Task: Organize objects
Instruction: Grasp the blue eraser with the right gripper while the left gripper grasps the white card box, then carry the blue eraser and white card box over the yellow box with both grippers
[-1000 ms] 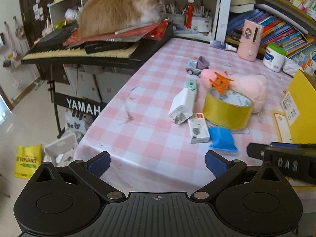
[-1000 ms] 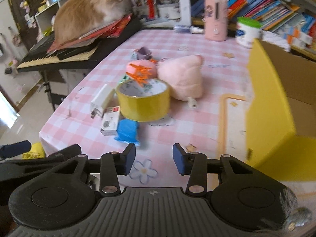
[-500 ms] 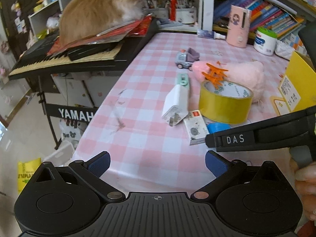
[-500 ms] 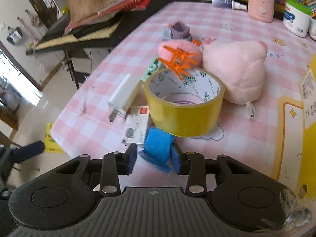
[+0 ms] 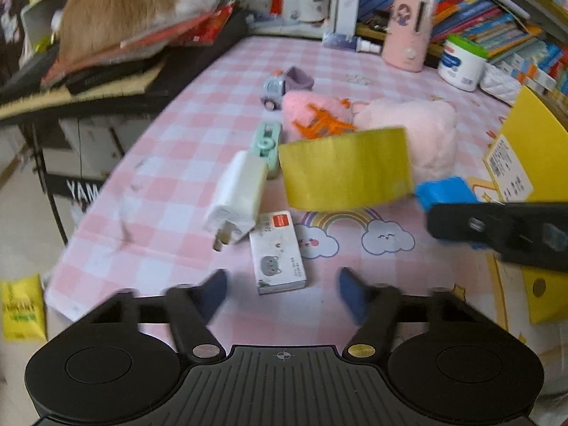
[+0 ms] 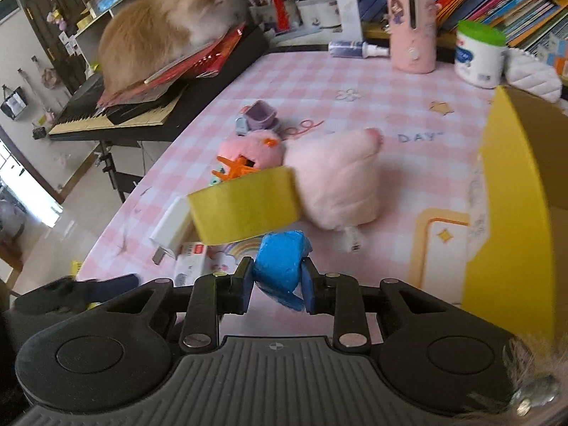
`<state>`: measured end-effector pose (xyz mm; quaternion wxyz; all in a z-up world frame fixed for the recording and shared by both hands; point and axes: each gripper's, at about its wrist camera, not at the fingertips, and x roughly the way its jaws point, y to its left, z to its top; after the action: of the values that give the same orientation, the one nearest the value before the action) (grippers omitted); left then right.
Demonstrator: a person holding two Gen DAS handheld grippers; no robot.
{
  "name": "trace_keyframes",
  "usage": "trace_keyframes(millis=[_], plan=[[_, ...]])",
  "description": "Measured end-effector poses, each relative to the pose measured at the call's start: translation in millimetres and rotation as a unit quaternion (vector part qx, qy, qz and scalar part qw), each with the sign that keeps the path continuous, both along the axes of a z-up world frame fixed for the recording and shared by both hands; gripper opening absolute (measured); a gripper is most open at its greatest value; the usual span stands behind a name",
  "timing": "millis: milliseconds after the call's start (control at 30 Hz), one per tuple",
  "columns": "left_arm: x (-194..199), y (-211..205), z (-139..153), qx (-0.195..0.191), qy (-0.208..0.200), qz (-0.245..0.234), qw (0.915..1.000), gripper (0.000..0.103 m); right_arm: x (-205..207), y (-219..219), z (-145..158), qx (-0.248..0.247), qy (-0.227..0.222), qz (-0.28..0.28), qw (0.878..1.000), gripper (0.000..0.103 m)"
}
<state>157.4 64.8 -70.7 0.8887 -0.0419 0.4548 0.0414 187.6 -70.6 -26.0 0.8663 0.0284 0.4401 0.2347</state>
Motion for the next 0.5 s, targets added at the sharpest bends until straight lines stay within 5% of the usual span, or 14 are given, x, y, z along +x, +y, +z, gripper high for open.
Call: trace_keyframes(millis=[267, 500], plan=[[7.8, -1.4, -2.0, 0.026, -0.021, 0.013, 0.9993, 0.028, -16.9, -8.3, 9.5, -0.010, -0.038, 0.015, 0.999, 0.026], [-19.4, 2.1, 15.6, -0.009, -0.032, -0.006, 0.9994, 0.027, -28.5, -18.7, 8.5, -0.004, -0.028, -0.013, 1.000, 0.026]])
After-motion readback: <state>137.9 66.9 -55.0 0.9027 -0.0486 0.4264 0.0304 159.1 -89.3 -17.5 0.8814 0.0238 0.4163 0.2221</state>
